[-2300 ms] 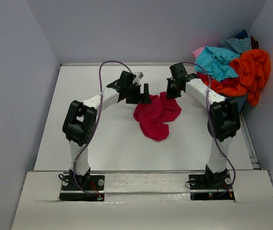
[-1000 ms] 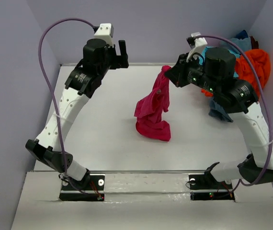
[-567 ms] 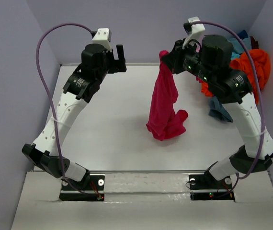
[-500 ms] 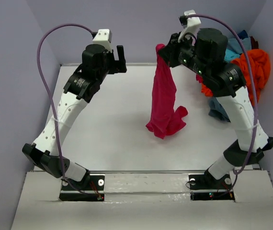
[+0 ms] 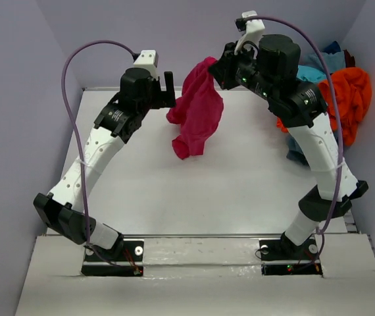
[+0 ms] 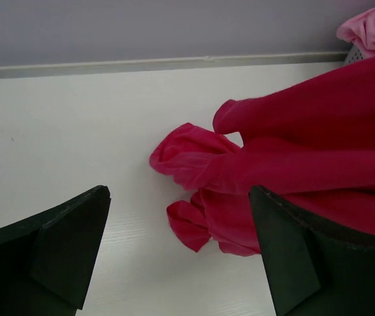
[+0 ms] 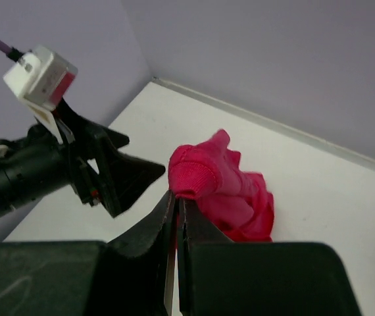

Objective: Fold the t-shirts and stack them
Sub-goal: Flatten the tshirt out

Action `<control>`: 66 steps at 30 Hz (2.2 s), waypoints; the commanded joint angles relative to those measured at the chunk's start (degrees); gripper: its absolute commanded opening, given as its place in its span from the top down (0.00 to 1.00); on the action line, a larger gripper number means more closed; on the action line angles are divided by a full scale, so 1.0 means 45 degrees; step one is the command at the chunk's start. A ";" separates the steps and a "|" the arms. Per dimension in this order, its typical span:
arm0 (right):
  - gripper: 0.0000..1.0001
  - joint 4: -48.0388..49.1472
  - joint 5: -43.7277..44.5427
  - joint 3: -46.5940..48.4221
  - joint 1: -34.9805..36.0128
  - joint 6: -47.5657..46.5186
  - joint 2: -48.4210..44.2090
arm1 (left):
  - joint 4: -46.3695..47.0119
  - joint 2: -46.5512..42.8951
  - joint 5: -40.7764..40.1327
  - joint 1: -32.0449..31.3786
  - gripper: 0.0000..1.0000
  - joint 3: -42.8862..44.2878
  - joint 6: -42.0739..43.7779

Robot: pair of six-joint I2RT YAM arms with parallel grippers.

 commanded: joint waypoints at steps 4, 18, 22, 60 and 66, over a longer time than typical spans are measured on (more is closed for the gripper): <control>0.93 0.0095 0.1629 -0.4580 0.0097 0.1242 -0.1815 | 0.0908 -0.0330 0.0156 0.0037 0.01 -0.0585 -0.0254; 0.93 0.0172 0.2508 -0.8138 0.0097 0.2688 -0.2498 | 0.1277 0.0666 0.1542 0.0037 0.01 -0.2477 -0.1425; 0.93 -0.0118 0.3015 -0.8433 0.0097 0.3001 -0.2519 | 0.1728 0.0977 0.1912 0.0387 0.01 -0.3688 -0.1797; 0.93 0.0076 0.3211 -0.9859 0.0097 0.3880 -0.2343 | 0.3098 0.3693 0.6857 0.3729 0.01 -0.3417 -0.2091; 0.93 -0.0022 0.3465 -0.9742 0.0097 0.3665 -0.2323 | 0.3036 0.3147 0.5194 0.4157 0.01 -0.3729 -0.3320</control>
